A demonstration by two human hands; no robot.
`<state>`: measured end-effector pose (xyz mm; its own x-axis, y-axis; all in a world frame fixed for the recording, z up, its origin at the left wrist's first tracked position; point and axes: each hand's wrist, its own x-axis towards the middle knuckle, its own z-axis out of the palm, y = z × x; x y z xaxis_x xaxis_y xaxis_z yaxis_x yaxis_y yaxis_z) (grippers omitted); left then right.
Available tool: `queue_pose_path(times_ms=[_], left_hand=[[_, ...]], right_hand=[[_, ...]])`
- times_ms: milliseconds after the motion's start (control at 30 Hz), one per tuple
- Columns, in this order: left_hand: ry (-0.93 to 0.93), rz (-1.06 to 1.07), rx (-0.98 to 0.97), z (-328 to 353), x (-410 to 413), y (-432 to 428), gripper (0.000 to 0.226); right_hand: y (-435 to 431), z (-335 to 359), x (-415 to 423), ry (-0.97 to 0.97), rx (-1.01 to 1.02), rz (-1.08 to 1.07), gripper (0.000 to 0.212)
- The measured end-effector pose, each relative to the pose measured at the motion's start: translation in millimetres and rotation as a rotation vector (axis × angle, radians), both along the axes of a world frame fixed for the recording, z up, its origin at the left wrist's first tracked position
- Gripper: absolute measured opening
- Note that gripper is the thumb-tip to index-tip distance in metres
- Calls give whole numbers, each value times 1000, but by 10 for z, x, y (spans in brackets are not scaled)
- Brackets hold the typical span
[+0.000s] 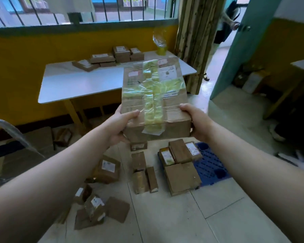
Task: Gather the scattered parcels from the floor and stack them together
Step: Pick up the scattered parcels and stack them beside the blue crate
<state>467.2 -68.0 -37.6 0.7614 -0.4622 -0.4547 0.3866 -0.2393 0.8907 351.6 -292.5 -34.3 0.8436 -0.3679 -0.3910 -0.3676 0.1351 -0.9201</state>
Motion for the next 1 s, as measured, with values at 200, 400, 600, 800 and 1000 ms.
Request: queue_pose_path(times_ms=[200,400,600,800,1000], left_hand=[[-17,-183,-8,-66,-296,-731,65],[-97,-327,48,42,-728,-1654,58],[-26,-336,-78,30,-1261,-2782,60],[-44,-336,-61,-80,-1671,-3569,66],[-72,-361,97,-185,-1585,-4037,70]], right_hand=[[-565,-57,-638,199,-13,-137,38],[-1244,24,-1293,129,13,-271,66],[-2174,86,-1894,94,-39,-332,46],[-2943,-10,-2242,104,-95,-366,33],[-3454,-220,-2102,130,-66,-374,28]])
